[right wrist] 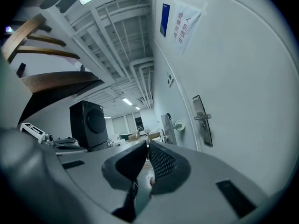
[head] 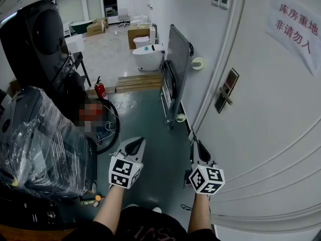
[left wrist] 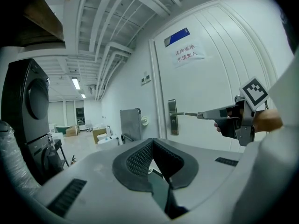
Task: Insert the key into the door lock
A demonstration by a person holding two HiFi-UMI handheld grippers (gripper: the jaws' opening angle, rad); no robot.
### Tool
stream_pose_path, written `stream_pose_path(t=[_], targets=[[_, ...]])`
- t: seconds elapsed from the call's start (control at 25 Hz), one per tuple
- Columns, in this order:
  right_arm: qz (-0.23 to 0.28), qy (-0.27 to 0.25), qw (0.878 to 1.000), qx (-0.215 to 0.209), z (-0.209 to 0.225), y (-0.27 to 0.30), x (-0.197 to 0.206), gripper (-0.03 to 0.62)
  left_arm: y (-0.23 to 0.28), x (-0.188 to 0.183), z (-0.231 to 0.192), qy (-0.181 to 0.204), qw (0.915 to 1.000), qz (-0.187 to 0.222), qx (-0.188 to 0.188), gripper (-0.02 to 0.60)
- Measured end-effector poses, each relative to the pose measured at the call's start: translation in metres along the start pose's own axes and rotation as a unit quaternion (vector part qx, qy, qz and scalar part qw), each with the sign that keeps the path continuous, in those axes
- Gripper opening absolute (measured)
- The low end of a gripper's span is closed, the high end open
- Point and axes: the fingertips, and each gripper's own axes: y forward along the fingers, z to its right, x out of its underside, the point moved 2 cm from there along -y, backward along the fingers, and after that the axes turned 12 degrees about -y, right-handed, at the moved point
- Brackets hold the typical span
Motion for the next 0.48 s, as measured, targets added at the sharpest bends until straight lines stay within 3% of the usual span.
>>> stream_pose_path(t=[0.48], targets=[[0.022,0.0,0.999,0.032,0.042,0.025,-0.01,0.08,0.06,-0.02,0.003,0.009,0.9993,0.018,0.03,0.012]])
